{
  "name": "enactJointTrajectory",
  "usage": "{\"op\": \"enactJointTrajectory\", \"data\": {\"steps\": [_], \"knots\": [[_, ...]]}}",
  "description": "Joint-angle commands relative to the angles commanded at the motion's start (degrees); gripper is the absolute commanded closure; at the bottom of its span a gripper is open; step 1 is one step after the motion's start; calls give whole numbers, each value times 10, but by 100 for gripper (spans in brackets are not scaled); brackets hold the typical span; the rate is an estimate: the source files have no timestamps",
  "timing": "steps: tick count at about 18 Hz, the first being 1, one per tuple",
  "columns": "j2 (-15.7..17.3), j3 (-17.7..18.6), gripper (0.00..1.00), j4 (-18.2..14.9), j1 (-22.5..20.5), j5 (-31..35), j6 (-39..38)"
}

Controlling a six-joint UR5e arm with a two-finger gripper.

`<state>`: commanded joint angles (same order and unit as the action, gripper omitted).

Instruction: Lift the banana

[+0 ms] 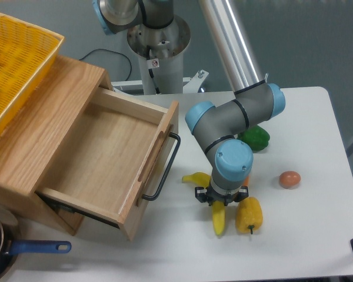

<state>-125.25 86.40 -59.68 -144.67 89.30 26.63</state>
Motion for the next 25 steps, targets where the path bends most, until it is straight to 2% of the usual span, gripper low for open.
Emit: {"op": "enactJointTrajectory", "data": {"steps": [6, 11, 17, 25], "knots": [[6, -2, 60, -5, -1, 3, 10], [30, -2, 60, -18, -1, 4, 32], [69, -2, 60, -40, -2, 5, 125], [119, 4, 60, -44, -3, 6, 250]]}}
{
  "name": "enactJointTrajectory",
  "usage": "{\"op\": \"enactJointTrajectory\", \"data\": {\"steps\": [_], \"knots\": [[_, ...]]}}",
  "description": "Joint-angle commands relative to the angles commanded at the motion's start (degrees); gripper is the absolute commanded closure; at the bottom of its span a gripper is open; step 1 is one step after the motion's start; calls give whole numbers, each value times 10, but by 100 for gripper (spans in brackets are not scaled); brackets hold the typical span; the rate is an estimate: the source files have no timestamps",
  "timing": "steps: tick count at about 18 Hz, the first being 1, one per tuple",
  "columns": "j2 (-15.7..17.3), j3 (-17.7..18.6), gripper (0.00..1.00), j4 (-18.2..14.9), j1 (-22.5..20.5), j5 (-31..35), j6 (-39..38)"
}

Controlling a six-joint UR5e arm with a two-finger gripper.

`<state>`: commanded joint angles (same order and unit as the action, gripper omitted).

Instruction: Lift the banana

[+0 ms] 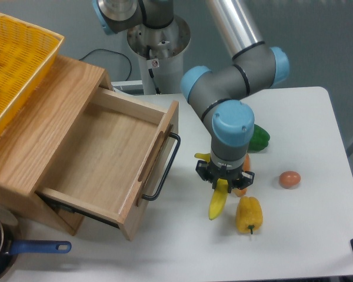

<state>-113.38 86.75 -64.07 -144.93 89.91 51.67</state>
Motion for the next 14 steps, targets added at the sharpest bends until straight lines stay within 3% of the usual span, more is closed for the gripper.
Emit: {"op": "enactJointTrajectory", "data": {"steps": [4, 14], "knots": [[6, 2, 60, -6, 4, 37, 33], [12, 3, 60, -18, 4, 41, 51]]}}
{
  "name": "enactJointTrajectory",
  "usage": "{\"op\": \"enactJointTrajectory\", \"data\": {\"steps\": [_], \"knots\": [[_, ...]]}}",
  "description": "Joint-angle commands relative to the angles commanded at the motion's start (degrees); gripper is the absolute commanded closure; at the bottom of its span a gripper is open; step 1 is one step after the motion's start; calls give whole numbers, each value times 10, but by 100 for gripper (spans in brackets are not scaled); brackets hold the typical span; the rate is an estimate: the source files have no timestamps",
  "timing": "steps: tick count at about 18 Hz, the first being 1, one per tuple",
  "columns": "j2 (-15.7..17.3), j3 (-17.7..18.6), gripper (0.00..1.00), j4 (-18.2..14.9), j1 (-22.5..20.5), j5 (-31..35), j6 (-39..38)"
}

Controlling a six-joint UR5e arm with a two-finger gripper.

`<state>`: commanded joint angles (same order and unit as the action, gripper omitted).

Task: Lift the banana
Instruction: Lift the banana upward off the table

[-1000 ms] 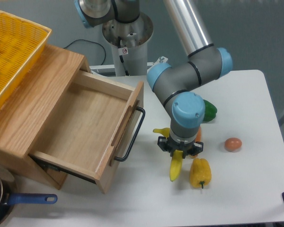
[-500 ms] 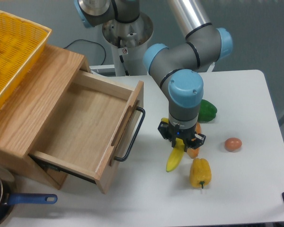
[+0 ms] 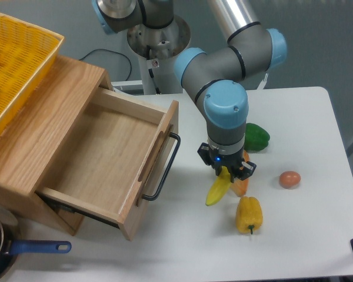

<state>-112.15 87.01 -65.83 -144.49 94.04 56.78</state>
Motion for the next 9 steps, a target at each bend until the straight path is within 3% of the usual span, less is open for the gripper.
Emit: {"op": "enactJointTrajectory", "data": {"steps": [9], "knots": [[4, -2, 60, 0, -3, -1, 1]]}}
